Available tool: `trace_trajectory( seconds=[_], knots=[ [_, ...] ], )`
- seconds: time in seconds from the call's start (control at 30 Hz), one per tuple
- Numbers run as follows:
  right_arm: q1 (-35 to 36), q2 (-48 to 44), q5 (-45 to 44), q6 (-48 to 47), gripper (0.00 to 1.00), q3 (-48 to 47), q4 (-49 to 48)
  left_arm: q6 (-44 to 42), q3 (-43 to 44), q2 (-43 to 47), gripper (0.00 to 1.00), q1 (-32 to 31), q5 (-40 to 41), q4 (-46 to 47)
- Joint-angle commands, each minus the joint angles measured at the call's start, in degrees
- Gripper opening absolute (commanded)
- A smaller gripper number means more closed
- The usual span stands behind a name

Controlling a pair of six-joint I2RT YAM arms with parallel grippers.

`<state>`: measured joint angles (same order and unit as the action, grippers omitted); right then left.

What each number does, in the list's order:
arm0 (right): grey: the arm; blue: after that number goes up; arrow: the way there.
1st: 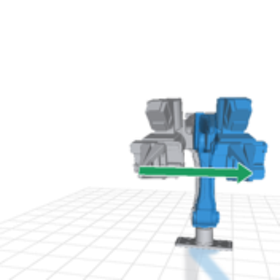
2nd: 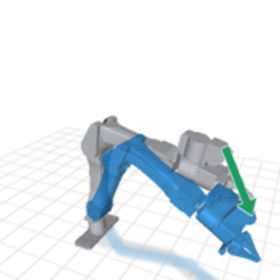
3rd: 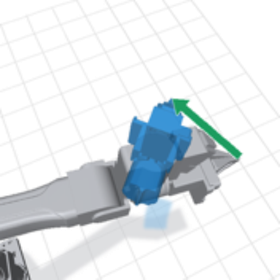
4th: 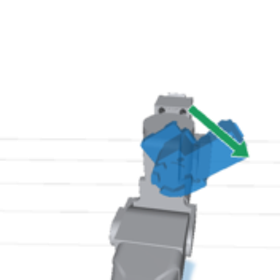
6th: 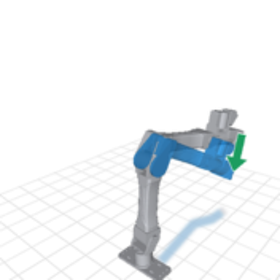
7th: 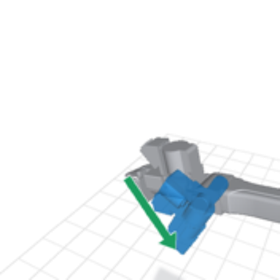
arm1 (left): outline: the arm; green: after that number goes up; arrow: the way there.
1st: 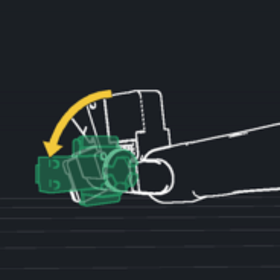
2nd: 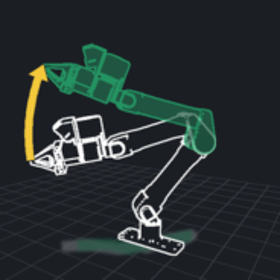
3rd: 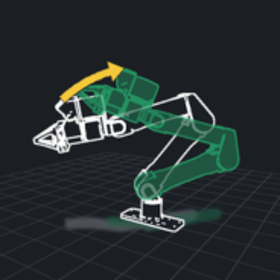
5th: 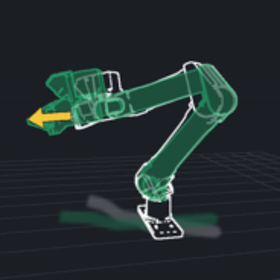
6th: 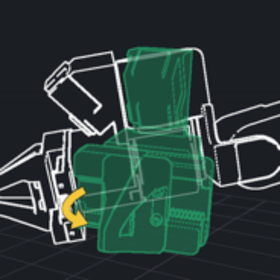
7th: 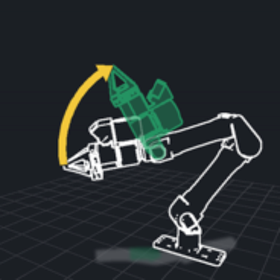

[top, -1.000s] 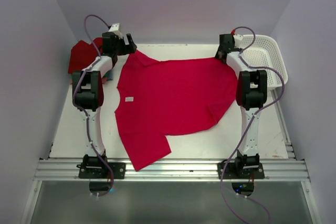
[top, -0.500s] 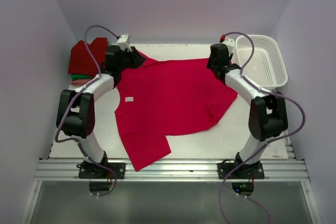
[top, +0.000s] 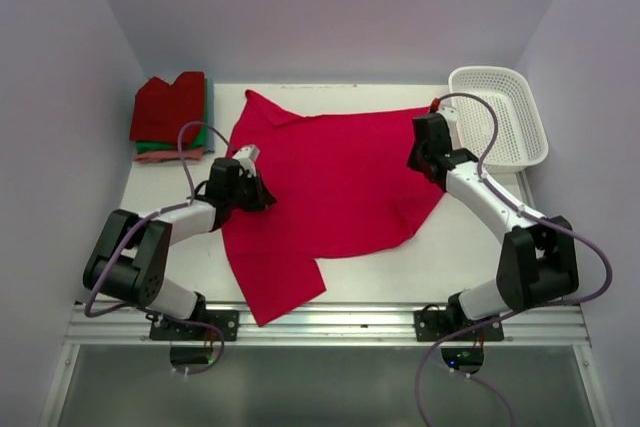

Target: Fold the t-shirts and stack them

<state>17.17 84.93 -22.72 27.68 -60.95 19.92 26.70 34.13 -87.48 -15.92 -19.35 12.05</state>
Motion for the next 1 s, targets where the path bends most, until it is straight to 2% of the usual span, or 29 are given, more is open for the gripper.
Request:
trace_trajectory(
  seconds=[0.0, 0.2, 0.37, 0.63, 0.8, 0.97],
  knots=[
    [0.50, -2.84, 2.85, 1.50, 0.25, 1.97, 1.43, 1.34, -2.05, 5.38, 0.00, -0.25, 5.54, -2.99],
    [1.46, 1.46, 7.15, 2.46, 0.25, 1.89, 3.71, 1.60, -3.72, 5.40, 0.00, -0.25, 15.99, -10.29],
    [4.80, 6.47, 8.92, 3.08, 0.27, 1.62, 3.72, 2.65, -4.51, 4.69, 0.00, -0.16, 21.28, -15.21],
    [10.07, 12.37, 10.59, 3.52, 0.27, -1.19, 3.72, 4.15, -0.91, 8.55, 0.00, 0.01, 30.59, -24.26],
    [12.01, 12.99, 9.89, 3.78, 0.27, -1.46, 5.21, 4.24, 0.15, 10.49, 0.00, 0.01, 28.67, -26.03],
    [13.94, 11.41, 3.58, 4.92, 0.27, -1.11, 14.52, 3.80, 0.67, 11.89, 0.00, 0.01, 27.79, -27.52]
  ],
)
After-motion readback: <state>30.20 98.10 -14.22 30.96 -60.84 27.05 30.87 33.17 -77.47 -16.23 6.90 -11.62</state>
